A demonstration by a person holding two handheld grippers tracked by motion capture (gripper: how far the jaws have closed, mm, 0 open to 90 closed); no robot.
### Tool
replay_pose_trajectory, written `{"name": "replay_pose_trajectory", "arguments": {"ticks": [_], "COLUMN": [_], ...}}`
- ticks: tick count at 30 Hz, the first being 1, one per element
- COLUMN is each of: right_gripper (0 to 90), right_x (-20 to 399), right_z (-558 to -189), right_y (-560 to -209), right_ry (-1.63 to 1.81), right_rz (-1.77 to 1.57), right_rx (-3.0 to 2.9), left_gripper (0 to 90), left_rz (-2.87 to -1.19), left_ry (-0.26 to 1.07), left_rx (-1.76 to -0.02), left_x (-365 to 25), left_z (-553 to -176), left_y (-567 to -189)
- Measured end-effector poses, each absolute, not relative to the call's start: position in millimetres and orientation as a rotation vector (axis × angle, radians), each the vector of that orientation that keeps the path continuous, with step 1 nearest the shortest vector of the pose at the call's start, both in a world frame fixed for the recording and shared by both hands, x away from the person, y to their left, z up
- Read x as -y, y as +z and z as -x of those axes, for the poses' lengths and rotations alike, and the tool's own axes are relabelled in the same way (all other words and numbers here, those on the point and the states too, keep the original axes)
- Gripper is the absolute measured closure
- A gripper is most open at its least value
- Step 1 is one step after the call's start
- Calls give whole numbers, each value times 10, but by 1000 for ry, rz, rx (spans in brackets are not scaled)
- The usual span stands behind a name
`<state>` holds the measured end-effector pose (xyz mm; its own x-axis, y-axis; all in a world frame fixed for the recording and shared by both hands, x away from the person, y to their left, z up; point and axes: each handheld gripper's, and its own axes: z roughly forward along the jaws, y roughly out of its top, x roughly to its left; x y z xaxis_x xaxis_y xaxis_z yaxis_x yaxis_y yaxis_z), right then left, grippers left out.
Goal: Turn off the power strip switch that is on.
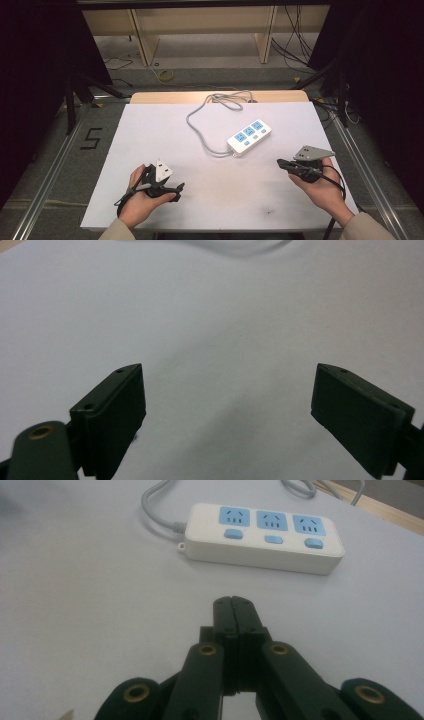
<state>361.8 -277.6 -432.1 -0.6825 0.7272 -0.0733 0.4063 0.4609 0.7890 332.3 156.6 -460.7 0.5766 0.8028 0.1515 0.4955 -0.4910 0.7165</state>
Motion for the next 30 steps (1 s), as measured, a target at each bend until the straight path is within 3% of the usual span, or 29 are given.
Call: {"name": "replay_pose_trajectory", "arguments": {"ticks": [30], "right_gripper": [900], "right_x": [2652], "right_z": [-3894], "right_y": [-4249], "right_ry": [1098], "right_rz": [-977], "right_rx": [-2278], "left_gripper": [141], "left_rz": [-2180], "left_ry": [650], "left_rx": [-1022], "left_x": [-1572], "left_z": [-3318], "left_y": [-4596]}}
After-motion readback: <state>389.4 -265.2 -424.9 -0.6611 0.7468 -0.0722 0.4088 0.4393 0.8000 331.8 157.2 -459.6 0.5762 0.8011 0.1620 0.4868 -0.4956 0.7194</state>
